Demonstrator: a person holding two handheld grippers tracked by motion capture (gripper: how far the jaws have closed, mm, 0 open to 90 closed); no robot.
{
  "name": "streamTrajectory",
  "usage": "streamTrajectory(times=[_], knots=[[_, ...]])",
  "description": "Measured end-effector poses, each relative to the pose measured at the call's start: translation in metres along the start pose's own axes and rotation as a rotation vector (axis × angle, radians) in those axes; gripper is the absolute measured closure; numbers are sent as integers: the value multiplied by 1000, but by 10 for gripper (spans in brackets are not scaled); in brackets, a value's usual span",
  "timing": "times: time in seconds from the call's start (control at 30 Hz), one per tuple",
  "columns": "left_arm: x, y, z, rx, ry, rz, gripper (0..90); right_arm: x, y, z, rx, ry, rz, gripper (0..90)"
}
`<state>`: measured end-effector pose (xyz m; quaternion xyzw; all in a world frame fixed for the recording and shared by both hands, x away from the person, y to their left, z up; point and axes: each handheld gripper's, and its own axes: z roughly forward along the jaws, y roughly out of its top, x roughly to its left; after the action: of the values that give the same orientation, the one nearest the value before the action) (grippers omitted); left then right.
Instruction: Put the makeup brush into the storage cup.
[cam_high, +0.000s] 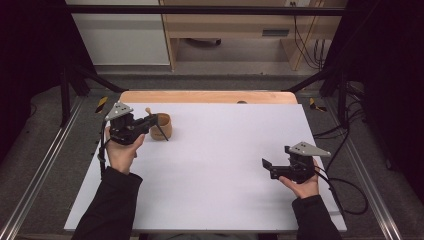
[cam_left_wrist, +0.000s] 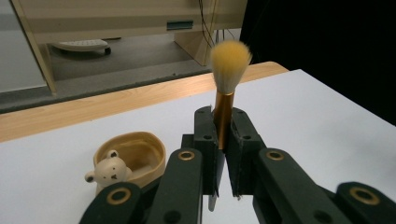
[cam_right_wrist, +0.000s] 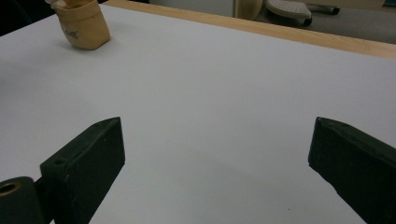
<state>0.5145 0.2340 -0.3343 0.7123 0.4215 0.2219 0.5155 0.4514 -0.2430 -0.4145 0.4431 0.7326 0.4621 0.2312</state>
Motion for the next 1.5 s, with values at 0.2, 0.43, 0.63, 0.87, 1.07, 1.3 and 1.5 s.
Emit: streamTrajectory(times=[0.2, 0.43, 0.63, 0.87, 1.07, 1.3, 1.5], knots=[[4, 11, 4, 5, 11, 1, 835, -1, 1, -1, -3, -1, -2, 40], [5, 22, 10, 11, 26, 9, 836, 0, 0, 0, 2, -1, -3, 39], [12, 28, 14, 17, 48, -3, 835, 0, 1, -1, -4, -3, -3, 38], [17, 32, 20, 18, 59, -11, 836, 0, 1, -1, -2, 5, -8, 37], [20, 38, 22, 13, 71, -9, 835, 0, 1, 0, -2, 14, -10, 38], [19, 43, 27, 12, 76, -4, 835, 1, 1, -1, -4, 19, -11, 38], [19, 49, 34, 20, 84, 10, 836, 1, 1, -1, -5, 20, -10, 39]])
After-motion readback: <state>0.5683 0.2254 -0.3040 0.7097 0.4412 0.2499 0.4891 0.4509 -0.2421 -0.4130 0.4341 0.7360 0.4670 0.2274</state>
